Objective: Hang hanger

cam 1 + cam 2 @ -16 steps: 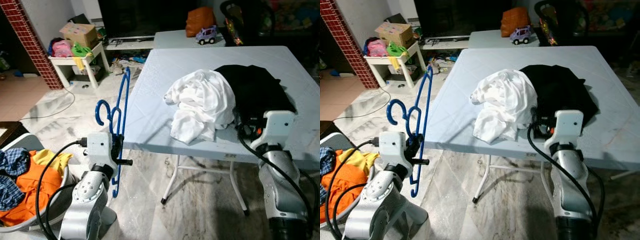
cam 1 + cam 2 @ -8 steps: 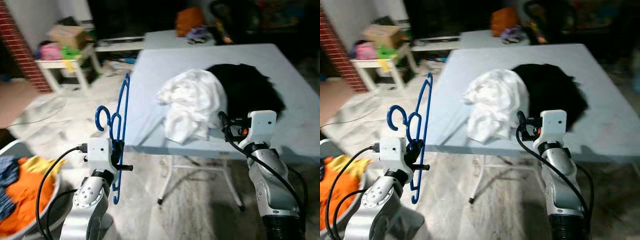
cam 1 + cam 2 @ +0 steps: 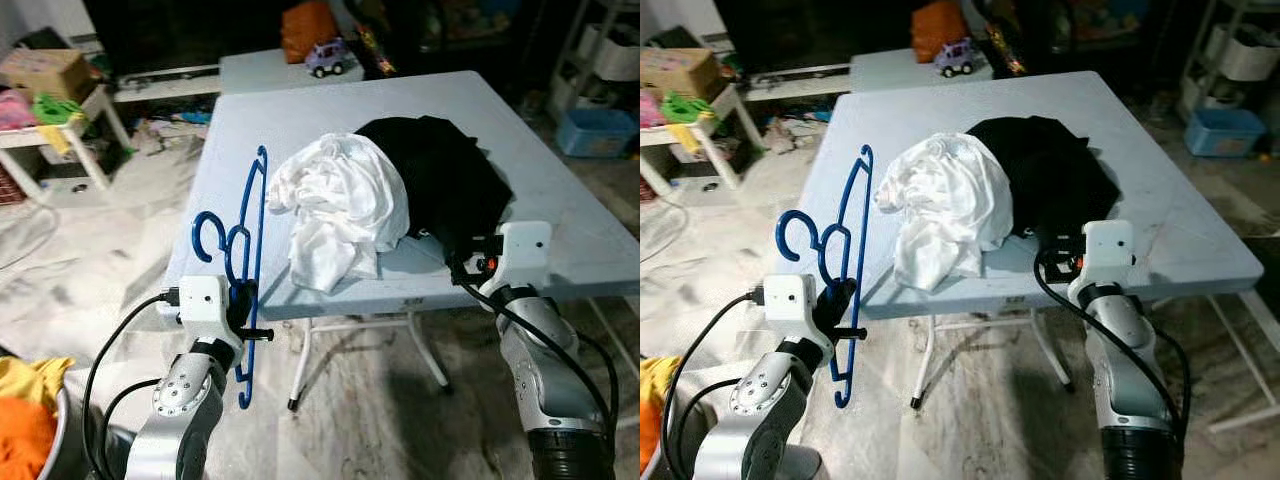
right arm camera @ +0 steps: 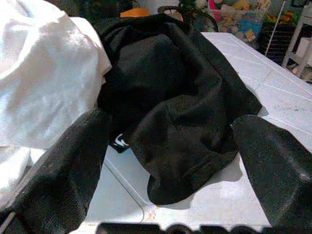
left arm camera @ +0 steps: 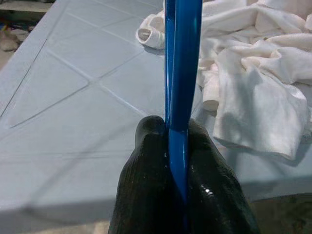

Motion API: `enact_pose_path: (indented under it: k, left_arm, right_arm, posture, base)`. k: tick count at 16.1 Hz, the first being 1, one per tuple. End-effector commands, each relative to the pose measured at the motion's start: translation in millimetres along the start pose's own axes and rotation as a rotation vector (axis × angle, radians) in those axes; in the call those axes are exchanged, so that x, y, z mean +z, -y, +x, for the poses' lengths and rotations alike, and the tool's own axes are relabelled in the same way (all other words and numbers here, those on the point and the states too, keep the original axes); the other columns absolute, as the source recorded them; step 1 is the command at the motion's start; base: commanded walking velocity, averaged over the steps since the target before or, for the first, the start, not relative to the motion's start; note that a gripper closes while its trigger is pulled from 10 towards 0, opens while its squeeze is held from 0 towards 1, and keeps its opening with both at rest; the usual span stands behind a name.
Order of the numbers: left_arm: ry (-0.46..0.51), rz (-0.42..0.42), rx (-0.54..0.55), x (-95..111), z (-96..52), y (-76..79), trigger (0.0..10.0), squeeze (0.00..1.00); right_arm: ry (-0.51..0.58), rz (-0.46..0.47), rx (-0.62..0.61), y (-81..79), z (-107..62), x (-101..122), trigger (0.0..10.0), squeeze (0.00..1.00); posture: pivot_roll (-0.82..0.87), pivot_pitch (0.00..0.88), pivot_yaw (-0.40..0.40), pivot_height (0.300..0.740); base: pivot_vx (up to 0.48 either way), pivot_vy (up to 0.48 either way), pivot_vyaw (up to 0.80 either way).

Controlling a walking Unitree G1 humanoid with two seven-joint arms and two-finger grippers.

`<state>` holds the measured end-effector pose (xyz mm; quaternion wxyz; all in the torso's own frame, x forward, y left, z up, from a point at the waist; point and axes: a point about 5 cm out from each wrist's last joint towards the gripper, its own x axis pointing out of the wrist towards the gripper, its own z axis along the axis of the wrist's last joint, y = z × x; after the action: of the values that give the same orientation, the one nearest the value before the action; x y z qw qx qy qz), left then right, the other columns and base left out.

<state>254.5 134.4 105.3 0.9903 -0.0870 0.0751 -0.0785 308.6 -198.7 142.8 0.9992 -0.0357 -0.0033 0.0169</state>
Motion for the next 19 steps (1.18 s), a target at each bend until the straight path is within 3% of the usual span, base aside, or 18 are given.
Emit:
enact_pose_path:
  k: [1, 6, 10, 19]
  left_arm:
    - [0.0, -0.004, -0.002, 0.0, -0.8, -0.4, 10.0, 0.0]
    - [0.026, -0.008, -0.048, 2.4, -2.9, 5.6, 10.0, 0.0]
    - [0.004, -0.005, -0.028, 0.2, -2.8, 5.4, 10.0, 0.0]
    - [-0.015, 0.014, -0.025, -2.5, -4.0, 6.9, 10.0, 0.0]
  right_arm:
    - [0.001, 0.007, 0.024, -4.7, 2.7, 3.3, 10.0, 0.0]
    - [0.005, 0.006, 0.039, -7.5, 4.3, 3.9, 10.0, 0.0]
    - [-0.004, 0.008, 0.047, -8.8, 2.9, 1.5, 10.0, 0.0]
    - [-0.032, 0.005, 0.061, -10.3, 2.3, -4.3, 10.0, 0.0]
  posture:
    - [-0.09, 0.0, 0.036, 0.74]
    - [-0.08, 0.0, 0.028, 0.74]
    - [-0.08, 0.0, 0.025, 0.74]
    - [-0.08, 0.0, 0.024, 0.74]
  base:
    - [0.0, 0.0, -0.8]
    - [0.0, 0.0, -0.8]
    - [0.0, 0.0, 0.0]
    - [-0.279, 0.0, 0.0]
